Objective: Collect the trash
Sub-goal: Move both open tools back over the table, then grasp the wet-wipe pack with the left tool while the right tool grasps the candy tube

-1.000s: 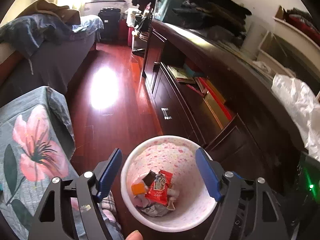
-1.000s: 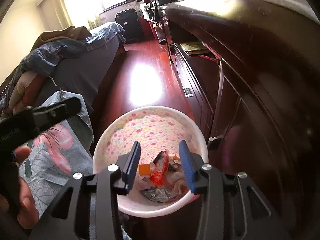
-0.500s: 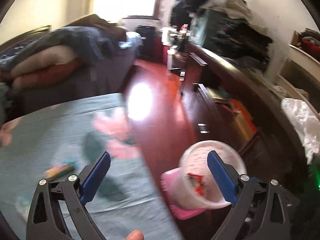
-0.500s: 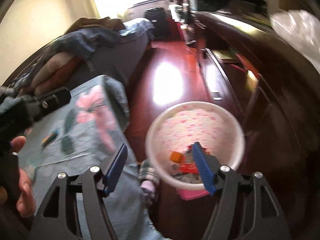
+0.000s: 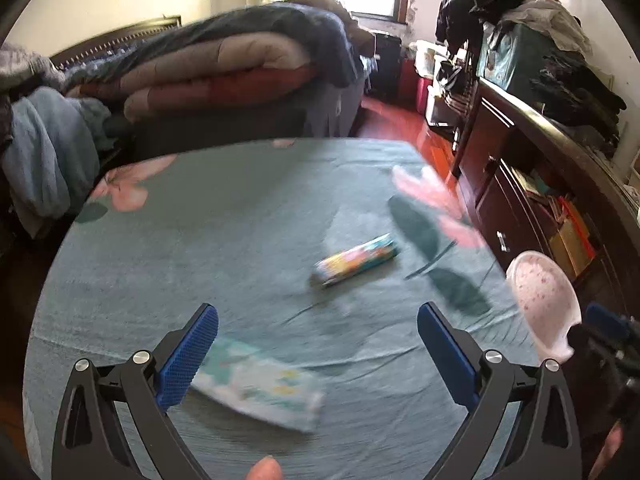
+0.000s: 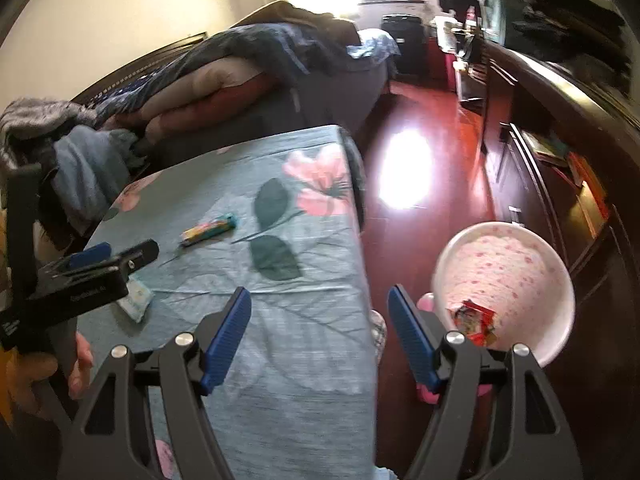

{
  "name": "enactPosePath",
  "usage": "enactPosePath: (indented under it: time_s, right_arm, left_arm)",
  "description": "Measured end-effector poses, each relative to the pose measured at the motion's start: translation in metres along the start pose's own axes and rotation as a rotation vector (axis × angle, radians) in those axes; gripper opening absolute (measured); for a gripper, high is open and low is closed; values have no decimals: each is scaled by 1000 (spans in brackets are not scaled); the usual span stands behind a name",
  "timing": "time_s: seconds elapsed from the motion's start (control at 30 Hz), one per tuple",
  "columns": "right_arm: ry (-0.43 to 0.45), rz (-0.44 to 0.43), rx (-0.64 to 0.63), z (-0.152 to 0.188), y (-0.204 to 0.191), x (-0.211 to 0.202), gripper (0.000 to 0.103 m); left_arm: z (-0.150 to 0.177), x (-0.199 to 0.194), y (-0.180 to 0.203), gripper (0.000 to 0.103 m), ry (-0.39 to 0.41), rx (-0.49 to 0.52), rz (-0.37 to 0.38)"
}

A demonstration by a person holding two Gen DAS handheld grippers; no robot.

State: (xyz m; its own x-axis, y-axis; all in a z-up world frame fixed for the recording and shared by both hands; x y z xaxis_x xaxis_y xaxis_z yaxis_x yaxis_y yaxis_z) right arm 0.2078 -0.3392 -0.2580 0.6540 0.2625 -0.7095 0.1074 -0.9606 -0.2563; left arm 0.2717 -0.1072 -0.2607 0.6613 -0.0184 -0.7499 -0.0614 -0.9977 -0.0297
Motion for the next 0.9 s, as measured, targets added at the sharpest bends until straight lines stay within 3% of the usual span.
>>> enactPosePath:
  time_s: [0.1, 0.27, 0.5, 0.63, 0.67, 0.73, 0.8, 0.9]
  right_arm:
    - [-11, -11, -15, 0, -14, 6, 72]
    - [-17, -27, -33, -1, -30, 13, 72]
    - [-20, -34, -47, -2, -42, 16, 72]
    - [-17, -27, -49, 0, -38, 10, 72]
    - [-15, -24, -47, 0, -37, 9, 72]
    - [-13, -21, -39, -1, -33, 8, 72]
    - [-11, -20, -33, -2, -31, 7, 72]
    - [-10, -30, -30, -5, -32, 10, 72]
  left_arm:
    - [6, 4, -23, 99, -26, -36, -7]
    - [20, 0, -44, 99, -58, -217, -100]
    - [29, 25, -37, 99, -215, -425, -153]
    - [28, 28, -34, 99, -217, -481, -230]
    - [27, 28, -34, 96, -212, -484, -245]
    - [25, 28, -32, 69, -200, -456, -320]
    - [25, 27, -31, 51, -183, -417, -359]
    - [29, 21, -37, 47, -165, -419, -318]
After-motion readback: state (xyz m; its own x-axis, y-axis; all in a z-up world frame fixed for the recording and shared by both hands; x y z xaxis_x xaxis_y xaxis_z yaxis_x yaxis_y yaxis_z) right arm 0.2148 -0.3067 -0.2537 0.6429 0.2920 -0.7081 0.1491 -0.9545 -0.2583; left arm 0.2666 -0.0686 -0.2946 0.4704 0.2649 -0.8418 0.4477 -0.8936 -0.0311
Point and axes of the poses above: each gripper's, at about its wrist camera, not at the fingertips, and x roughly the way its jaws point, y to its right, z to its underside, the point moved 2 cm from there along x, roughly the way its jaws point, and after that the axes turned 6 degrees about -z, right-handed, at the moved point
